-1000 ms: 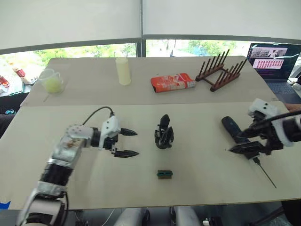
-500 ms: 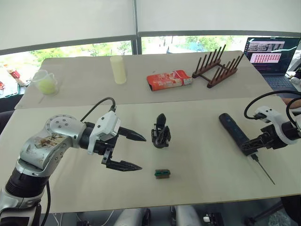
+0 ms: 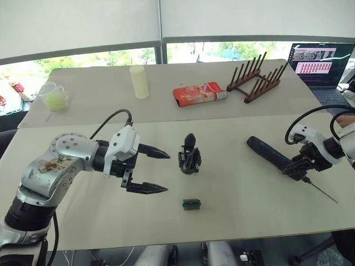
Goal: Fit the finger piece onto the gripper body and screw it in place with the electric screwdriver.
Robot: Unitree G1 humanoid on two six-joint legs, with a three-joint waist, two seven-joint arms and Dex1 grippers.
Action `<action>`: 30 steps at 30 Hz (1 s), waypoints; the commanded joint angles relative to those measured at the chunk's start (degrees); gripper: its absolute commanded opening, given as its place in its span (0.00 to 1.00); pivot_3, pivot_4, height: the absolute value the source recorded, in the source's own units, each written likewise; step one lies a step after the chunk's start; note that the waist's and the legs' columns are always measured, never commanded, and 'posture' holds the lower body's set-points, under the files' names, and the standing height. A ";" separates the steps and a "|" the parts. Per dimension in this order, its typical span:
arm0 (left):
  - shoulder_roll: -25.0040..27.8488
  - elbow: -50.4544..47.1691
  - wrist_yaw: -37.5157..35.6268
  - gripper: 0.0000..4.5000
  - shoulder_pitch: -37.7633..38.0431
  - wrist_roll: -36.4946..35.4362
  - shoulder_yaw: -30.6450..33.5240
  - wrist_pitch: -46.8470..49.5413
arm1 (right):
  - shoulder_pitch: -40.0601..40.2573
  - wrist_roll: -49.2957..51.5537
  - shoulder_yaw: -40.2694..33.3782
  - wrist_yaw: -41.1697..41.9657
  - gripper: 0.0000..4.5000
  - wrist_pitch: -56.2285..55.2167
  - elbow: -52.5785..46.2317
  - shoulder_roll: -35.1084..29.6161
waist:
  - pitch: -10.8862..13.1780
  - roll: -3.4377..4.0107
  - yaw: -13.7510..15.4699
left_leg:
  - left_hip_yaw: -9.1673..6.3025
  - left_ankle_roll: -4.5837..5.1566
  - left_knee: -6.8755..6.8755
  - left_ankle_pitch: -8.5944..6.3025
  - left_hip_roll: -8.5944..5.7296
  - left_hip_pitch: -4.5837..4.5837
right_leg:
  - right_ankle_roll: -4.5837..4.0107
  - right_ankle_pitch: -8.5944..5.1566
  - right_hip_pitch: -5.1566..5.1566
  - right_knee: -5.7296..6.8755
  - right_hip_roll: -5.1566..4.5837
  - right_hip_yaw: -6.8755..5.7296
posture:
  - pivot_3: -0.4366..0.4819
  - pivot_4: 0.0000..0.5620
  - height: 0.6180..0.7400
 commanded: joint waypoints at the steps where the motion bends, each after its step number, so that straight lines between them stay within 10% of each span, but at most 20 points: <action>1: -0.86 0.29 -0.32 1.00 -2.30 0.29 -0.55 -1.67 | -0.40 -3.01 -0.96 -0.38 0.42 -9.07 -0.88 0.82 | 0.00 0.00 0.04 | 0.00 0.00 0.00 0.00 0.00 0.00 | 0.00 0.00 0.00 -0.01 0.00 -0.01 | 0.48 0.27 1.00; 6: -1.15 0.18 -0.73 1.00 -2.83 0.08 -1.25 -1.92 | -0.92 -8.26 -0.20 -4.31 0.42 -13.66 3.28 4.31 | 0.00 -0.04 -0.05 | -0.01 0.00 0.02 0.01 -0.01 0.01 | 0.00 0.00 0.02 0.01 0.01 -0.02 | 0.48 0.27 1.00; 13: -0.64 -0.22 -1.64 1.00 -2.58 0.06 -1.65 -2.16 | -3.47 -13.04 2.38 3.25 1.00 -13.24 3.72 3.70 | 0.00 -0.05 0.02 | -0.01 -0.01 0.08 0.02 0.00 0.05 | -0.02 0.01 0.10 0.00 0.05 -0.01 | 0.48 0.27 1.00; 24: -1.24 -0.33 -1.10 1.00 -2.57 0.38 -2.17 -2.32 | -4.15 -17.31 2.79 0.10 1.00 -14.51 9.87 9.27 | -0.14 -0.37 -0.36 | -0.02 -0.01 0.09 0.02 0.00 0.24 | -0.02 0.01 0.27 0.00 0.06 0.02 | 0.48 0.27 1.00; 30: -0.99 -0.33 -1.14 1.00 -1.93 0.52 -1.94 -2.70 | -2.41 -17.76 1.62 -0.63 0.59 -17.35 9.14 9.41 | -0.20 -0.47 -0.29 | -0.09 -0.02 0.05 0.01 0.01 0.33 | -0.02 0.01 0.33 0.00 0.08 -0.03 | 0.48 0.27 1.00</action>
